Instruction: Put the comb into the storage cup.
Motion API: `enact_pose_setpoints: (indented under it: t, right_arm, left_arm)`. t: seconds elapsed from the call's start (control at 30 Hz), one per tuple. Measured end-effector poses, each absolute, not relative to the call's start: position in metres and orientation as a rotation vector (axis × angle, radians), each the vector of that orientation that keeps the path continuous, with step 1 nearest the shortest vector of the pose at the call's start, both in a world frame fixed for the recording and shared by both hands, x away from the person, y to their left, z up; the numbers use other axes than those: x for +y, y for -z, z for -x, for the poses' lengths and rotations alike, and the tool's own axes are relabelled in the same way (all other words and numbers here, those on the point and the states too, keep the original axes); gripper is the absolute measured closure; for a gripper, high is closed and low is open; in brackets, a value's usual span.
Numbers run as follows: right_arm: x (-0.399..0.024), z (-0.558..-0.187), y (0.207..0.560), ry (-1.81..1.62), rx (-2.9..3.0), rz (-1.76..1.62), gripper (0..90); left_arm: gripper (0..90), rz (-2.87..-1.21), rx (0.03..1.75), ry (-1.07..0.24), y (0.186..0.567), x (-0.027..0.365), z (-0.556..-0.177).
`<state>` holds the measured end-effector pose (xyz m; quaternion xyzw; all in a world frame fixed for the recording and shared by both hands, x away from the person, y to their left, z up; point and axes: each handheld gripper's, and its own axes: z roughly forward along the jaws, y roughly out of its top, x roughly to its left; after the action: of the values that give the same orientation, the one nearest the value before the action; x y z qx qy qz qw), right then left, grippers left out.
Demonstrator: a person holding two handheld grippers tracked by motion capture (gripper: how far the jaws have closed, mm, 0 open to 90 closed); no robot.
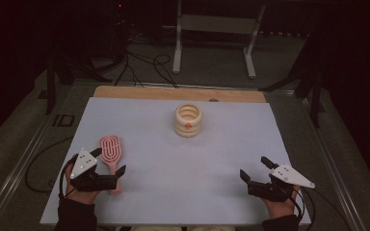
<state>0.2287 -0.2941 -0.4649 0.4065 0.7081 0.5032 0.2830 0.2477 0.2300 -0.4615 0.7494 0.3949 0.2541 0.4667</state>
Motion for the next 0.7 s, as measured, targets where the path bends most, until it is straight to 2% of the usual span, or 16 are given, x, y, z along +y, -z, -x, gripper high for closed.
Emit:
enact_pose_setpoints:
  t: [0.43,0.7]
  right_arm:
    - [-0.2936,-0.2286,0.4650,-1.344,1.897,-1.087,8.9]
    - [-0.2934,-0.2286,0.4652,-1.339,1.899,-1.087,8.9]
  left_arm:
    - [3.1,-1.877,0.982,-0.560,0.4662,0.2244,-0.2499]
    - [10.5,-1.907,0.990,-0.535,0.4683,0.2228,-0.2502]
